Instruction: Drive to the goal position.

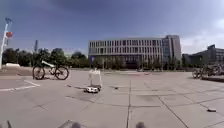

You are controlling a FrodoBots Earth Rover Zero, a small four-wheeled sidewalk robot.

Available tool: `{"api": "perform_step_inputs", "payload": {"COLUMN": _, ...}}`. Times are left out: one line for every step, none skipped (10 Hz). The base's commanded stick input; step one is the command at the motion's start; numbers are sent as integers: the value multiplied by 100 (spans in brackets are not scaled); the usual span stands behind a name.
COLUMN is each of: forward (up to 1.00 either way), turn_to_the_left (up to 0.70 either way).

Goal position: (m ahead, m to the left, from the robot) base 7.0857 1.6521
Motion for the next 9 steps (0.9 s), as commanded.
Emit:
{"api": "perform_step_inputs", "payload": {"forward": 70, "turn_to_the_left": -4}}
{"api": "perform_step_inputs", "payload": {"forward": 70, "turn_to_the_left": -4}}
{"api": "perform_step_inputs", "payload": {"forward": 70, "turn_to_the_left": -4}}
{"api": "perform_step_inputs", "payload": {"forward": 70, "turn_to_the_left": -4}}
{"api": "perform_step_inputs", "payload": {"forward": 70, "turn_to_the_left": -1}}
{"api": "perform_step_inputs", "payload": {"forward": 70, "turn_to_the_left": 10}}
{"api": "perform_step_inputs", "payload": {"forward": 70, "turn_to_the_left": 10}}
{"api": "perform_step_inputs", "payload": {"forward": 70, "turn_to_the_left": 10}}
{"api": "perform_step_inputs", "payload": {"forward": 70, "turn_to_the_left": 10}}
